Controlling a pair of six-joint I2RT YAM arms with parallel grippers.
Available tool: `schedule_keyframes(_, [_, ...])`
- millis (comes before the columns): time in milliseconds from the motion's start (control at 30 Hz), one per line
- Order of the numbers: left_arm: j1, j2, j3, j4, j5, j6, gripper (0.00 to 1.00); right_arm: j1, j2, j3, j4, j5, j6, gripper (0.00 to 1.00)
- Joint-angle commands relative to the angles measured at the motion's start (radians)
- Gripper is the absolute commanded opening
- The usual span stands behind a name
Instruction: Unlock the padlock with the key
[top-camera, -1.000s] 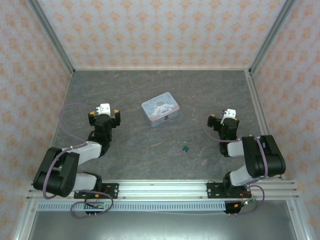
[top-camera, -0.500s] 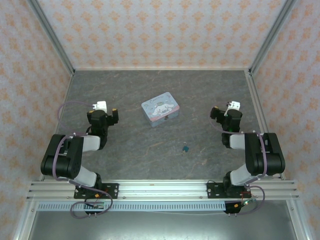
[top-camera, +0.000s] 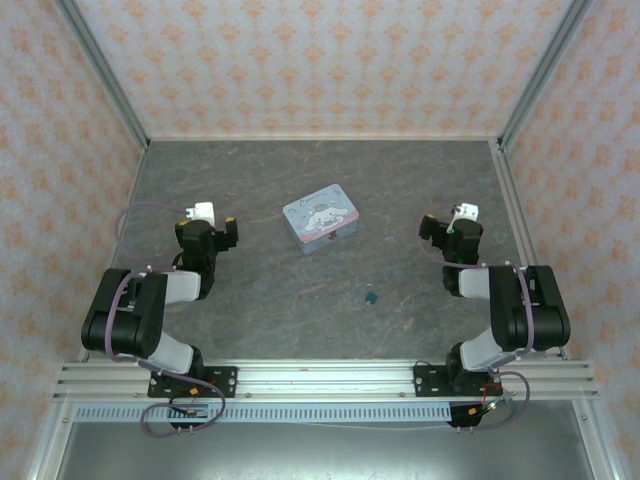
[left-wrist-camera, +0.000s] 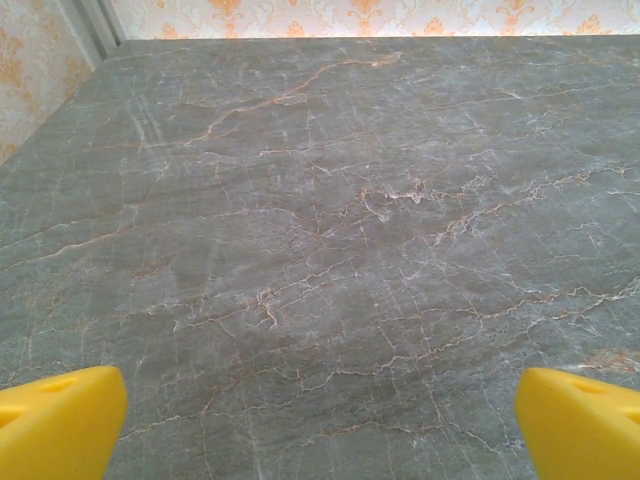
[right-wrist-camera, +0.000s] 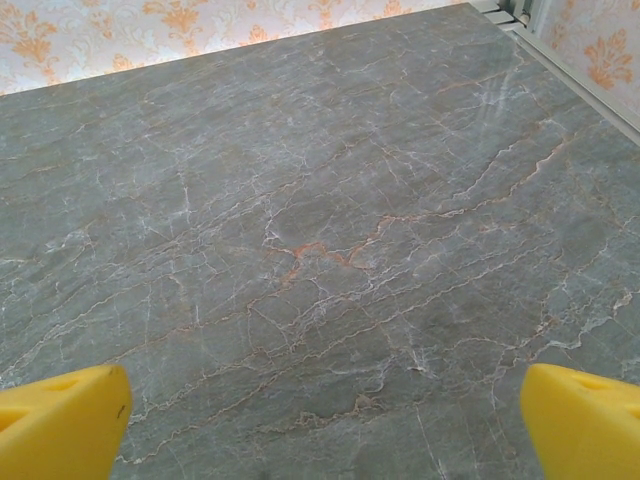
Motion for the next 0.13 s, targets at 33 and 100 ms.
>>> schedule_keyframes(33, [-0.007,-0.002,0.019,-0.011,0.008,-0.011,1.00,0.007,0.004,0.008,-0.001,0.014,0.005,0.99])
schedule_keyframes(100, [-0.007,-0.002,0.018,-0.011,0.008,-0.010,1.00,0.007,0.003,0.007,0.000,0.012,0.006,0.99])
